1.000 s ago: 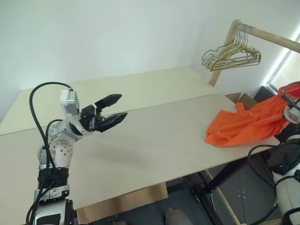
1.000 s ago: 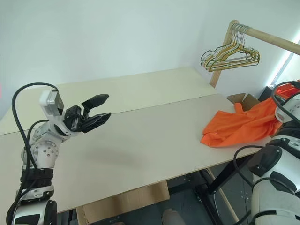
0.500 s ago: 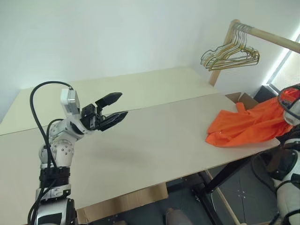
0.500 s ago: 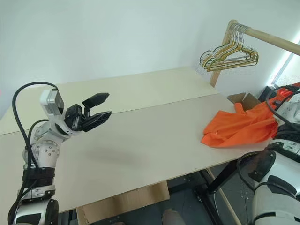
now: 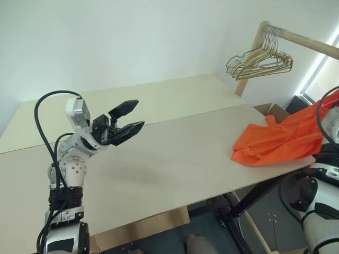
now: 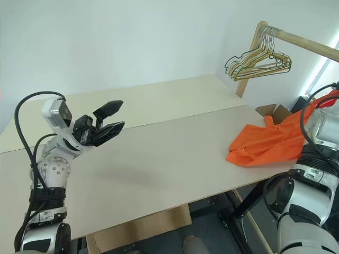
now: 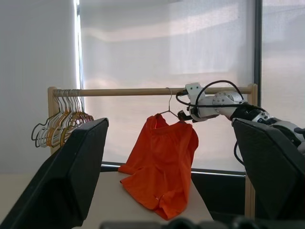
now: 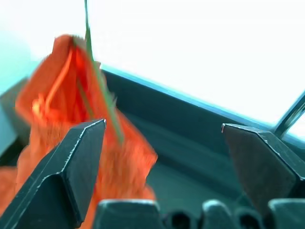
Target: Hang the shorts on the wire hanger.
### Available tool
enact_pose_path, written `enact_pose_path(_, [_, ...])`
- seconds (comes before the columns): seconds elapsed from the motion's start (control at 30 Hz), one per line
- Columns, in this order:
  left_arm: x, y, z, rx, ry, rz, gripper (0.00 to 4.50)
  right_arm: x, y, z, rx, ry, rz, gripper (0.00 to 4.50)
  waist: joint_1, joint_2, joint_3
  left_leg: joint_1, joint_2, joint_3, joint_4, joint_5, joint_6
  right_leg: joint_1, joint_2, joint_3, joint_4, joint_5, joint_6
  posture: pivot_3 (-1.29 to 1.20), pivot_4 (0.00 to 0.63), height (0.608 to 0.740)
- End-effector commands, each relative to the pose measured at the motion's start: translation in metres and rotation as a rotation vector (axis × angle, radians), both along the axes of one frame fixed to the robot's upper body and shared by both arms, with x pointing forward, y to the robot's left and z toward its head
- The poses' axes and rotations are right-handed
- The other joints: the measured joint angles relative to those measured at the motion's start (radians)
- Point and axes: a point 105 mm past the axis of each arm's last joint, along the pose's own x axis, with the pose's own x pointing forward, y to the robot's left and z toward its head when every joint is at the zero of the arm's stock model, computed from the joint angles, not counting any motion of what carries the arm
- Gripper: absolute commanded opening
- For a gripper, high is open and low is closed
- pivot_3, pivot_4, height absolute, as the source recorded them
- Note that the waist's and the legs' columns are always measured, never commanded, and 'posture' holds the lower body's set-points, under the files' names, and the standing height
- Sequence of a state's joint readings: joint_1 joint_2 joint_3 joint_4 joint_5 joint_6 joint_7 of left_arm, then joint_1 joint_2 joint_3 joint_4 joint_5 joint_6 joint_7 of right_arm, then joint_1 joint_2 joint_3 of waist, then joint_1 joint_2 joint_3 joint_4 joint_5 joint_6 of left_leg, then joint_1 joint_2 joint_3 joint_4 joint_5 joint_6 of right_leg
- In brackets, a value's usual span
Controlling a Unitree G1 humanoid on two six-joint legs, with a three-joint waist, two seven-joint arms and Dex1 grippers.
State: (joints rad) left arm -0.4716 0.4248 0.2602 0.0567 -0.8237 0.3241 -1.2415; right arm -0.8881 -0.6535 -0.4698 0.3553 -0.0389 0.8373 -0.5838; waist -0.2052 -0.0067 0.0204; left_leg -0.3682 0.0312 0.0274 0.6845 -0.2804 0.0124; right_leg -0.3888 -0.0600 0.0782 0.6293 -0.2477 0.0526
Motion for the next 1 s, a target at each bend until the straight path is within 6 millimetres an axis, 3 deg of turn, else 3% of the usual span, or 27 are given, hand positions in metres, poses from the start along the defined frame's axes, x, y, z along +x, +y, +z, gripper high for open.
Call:
enact_pose_path(0.03, [-0.005,0.005,0.019,-0.044,-0.08,0.012,4.5,-0.007,0.017,0.057,-0.274,-0.103,-0.006,4.48,-0.001,0.0,0.0,0.0,0.0,0.0,0.0,0.0,0.0,0.0,0.0,0.0,0.0,0.0,0.0,-0.13,0.0,0.74])
enact_pose_path(0.2, [0.0,0.009,0.019,-0.051,-0.077,0.059,4.5,0.019,0.054,0.074,-0.504,-0.063,0.155,4.48,-0.002,0.0,0.0,0.001,0.0,0.001,0.0,0.0,0.0,0.0,0.0,0.001,0.0,0.0,0.0,-0.12,0.0,0.74])
enact_pose_path(0.3, [0.0,0.015,0.018,-0.043,-0.074,0.086,4.5,0.04,0.084,0.074,-0.614,-0.029,0.309,4.48,-0.001,0.0,0.0,0.001,0.0,0.001,0.0,0.0,0.0,0.0,0.0,0.002,0.0,0.0,0.0,-0.11,0.0,0.74])
enact_pose_path(0.4, [-0.001,0.023,0.015,-0.008,-0.065,0.129,4.5,0.066,0.124,0.062,-0.704,0.033,0.58,4.48,-0.002,0.0,0.0,0.001,0.0,0.001,0.0,0.0,0.0,0.0,0.001,0.002,0.0,0.0,0.0,-0.09,0.0,0.74])
enact_pose_path(0.5, [-0.003,0.037,0.001,0.091,-0.041,0.2,4.5,0.086,0.175,0.03,-0.707,0.079,0.948,4.48,-0.001,0.0,0.0,0.001,0.0,0.001,-0.001,0.0,0.0,0.0,0.001,0.002,0.0,0.0,0.0,-0.08,0.0,0.74])
enact_pose_path(0.63, [-0.004,0.055,-0.019,0.224,0.019,0.345,4.5,0.085,0.219,0.001,-0.617,0.072,1.28,4.48,0.005,-0.001,0.001,0.002,0.001,0.0,-0.004,0.0,0.0,-0.001,0.0,0.001,0.0,0.0,0.0,-0.07,0.0,0.74])
enact_pose_path(0.77, [0.005,0.085,-0.038,0.323,0.117,0.585,4.5,0.066,0.258,-0.04,-0.621,0.223,1.615,4.48,0.045,-0.002,0.002,0.001,0.0,0.0,-0.003,0.0,0.0,-0.002,-0.001,0.0,0.0,0.0,0.0,-0.01,0.0,0.74])
enact_pose_path(0.9, [-0.012,0.099,-0.05,0.428,0.13,0.654,4.5,0.046,0.285,-0.063,-0.659,0.277,1.825,4.48,0.081,-0.003,0.002,0.001,0.002,-0.001,-0.005,0.0,0.0,-0.003,-0.001,-0.002,0.0,0.0,0.0,0.04,0.0,0.74])
enact_pose_path(1.0, [-0.025,0.102,-0.052,0.46,0.133,0.681,4.5,0.042,0.295,-0.073,-0.68,0.292,1.886,4.48,0.116,-0.004,0.003,0.0,0.002,0.0,-0.005,0.0,0.0,-0.004,-0.001,-0.002,0.001,0.0,0.0,0.08,0.0,0.74])
